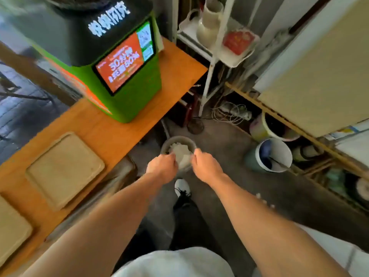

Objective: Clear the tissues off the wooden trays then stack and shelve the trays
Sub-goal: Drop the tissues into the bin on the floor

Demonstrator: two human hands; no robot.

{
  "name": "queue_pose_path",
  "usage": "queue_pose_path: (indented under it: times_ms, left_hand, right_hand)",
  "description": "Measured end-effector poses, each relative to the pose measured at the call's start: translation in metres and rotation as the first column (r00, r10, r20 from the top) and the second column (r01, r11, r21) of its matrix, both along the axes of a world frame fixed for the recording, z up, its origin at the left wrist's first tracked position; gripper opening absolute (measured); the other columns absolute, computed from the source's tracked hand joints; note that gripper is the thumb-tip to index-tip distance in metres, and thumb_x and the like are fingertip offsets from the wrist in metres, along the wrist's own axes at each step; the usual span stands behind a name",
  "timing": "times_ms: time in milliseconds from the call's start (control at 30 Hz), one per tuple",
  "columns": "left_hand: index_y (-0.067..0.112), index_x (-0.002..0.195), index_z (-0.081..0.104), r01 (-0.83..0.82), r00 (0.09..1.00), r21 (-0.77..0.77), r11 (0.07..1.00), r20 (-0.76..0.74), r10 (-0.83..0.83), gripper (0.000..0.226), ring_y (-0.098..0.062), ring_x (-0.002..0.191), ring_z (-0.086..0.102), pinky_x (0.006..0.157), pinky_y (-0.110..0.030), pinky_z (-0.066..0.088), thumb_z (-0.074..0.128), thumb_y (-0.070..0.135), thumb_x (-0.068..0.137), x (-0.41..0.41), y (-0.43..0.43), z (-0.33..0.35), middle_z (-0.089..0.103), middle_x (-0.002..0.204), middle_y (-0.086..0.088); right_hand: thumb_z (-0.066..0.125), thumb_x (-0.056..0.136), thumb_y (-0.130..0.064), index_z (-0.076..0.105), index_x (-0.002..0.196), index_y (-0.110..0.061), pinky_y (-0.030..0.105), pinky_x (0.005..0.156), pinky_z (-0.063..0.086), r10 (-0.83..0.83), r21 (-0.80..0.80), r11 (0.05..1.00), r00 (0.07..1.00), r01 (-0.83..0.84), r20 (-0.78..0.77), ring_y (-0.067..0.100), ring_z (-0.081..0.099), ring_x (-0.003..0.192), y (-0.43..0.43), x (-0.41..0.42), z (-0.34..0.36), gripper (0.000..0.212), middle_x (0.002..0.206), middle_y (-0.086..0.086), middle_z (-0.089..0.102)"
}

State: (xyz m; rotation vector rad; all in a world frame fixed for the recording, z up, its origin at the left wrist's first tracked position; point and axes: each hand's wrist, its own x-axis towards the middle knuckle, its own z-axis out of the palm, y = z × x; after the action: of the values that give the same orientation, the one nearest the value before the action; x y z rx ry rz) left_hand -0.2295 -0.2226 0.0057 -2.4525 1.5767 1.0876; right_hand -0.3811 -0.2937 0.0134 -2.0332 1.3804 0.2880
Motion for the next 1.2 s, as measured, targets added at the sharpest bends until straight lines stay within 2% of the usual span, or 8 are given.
queue_pose_path:
  times_ms: [267,400,567,767,900,1000,1133,1200]
  left_hand:
    - [0.019,0.110,0.062,0.031,0.999,0.232,0.972,-0.020,-0.027,0.028,-0.041,0.094,0.063,0.076,-0.042,0.053,0.043,0.032,0.093,-0.035,-0.063,-0.121,0.066,0.107,-0.018]
    - [0.019,0.108,0.063,-0.081,0.996,0.293,0.953,-0.018,0.090,0.025,-0.039,0.090,0.062,0.077,-0.043,0.055,0.047,0.028,0.092,-0.031,-0.085,-0.195,0.064,0.103,-0.017]
    - [0.021,0.100,0.066,-0.274,0.950,0.319,0.907,-0.055,0.306,0.015,-0.021,0.070,0.058,0.061,-0.031,0.045,0.052,0.027,0.095,-0.023,-0.114,-0.274,0.063,0.091,-0.004]
    - [0.021,0.117,0.063,-0.410,0.890,0.347,0.843,-0.050,0.454,0.024,-0.022,0.086,0.061,0.077,-0.034,0.055,0.046,0.025,0.100,-0.004,-0.143,-0.348,0.062,0.100,-0.002]
    - [0.019,0.131,0.054,-0.586,0.726,0.454,0.671,-0.074,0.684,0.032,-0.032,0.108,0.061,0.074,-0.044,0.061,0.038,0.026,0.104,0.002,-0.152,-0.358,0.058,0.122,-0.009]
    - [0.014,0.133,0.054,-0.604,0.710,0.467,0.645,-0.051,0.702,0.034,-0.035,0.109,0.062,0.066,-0.040,0.061,0.039,0.023,0.104,0.010,-0.148,-0.357,0.058,0.128,-0.014]
    - [0.002,0.122,0.060,-0.519,0.812,0.379,0.766,-0.062,0.580,0.032,-0.035,0.095,0.068,0.069,-0.039,0.061,0.042,0.012,0.098,0.019,-0.139,-0.336,0.066,0.114,-0.019]
    - [0.004,0.118,0.061,-0.457,0.862,0.387,0.800,-0.030,0.507,0.028,-0.026,0.076,0.065,0.058,-0.031,0.054,0.043,0.012,0.098,0.022,-0.135,-0.319,0.065,0.102,-0.015]
  right_hand:
    - [0.042,0.099,-0.023,0.050,0.113,-0.003,0.043,0.072,0.042,-0.083,0.214,0.973,0.996,0.090,-0.044,0.046,0.059,0.100,-0.040,-0.044,-0.138,0.026,0.110,0.027,0.061]
    - [0.045,0.097,-0.018,0.053,0.122,-0.001,0.046,0.089,0.047,-0.096,0.287,0.952,0.994,0.105,-0.046,0.044,0.056,0.111,-0.063,-0.028,-0.209,0.030,0.120,0.026,0.059]
    - [0.048,0.096,-0.014,0.056,0.120,-0.002,0.034,0.085,0.042,-0.148,0.319,0.937,0.989,0.142,-0.007,0.035,0.058,0.110,-0.091,0.010,-0.279,0.028,0.120,0.021,0.063]
    - [0.057,0.090,-0.013,0.054,0.124,-0.007,0.030,0.097,0.043,-0.155,0.316,0.938,0.988,0.140,0.021,0.025,0.057,0.117,-0.121,0.045,-0.351,0.034,0.126,0.010,0.063]
    - [0.061,0.086,-0.010,0.050,0.133,-0.012,0.027,0.100,0.042,-0.154,0.349,0.927,0.988,0.136,0.025,0.023,0.056,0.121,-0.127,0.045,-0.367,0.048,0.132,0.008,0.059]
    - [0.058,0.085,-0.003,0.048,0.137,-0.011,0.028,0.104,0.040,-0.149,0.349,0.928,0.989,0.132,0.024,0.025,0.053,0.125,-0.126,0.037,-0.360,0.054,0.135,0.011,0.058]
    - [0.053,0.084,0.001,0.054,0.132,-0.008,0.024,0.097,0.041,-0.197,0.340,0.921,0.980,0.189,-0.013,0.025,0.057,0.121,-0.126,0.028,-0.332,0.048,0.130,0.011,0.062]
    - [0.052,0.086,0.000,0.057,0.127,-0.006,0.024,0.093,0.043,-0.225,0.334,0.916,0.974,0.220,-0.023,0.026,0.059,0.117,-0.126,0.027,-0.313,0.042,0.126,0.012,0.064]
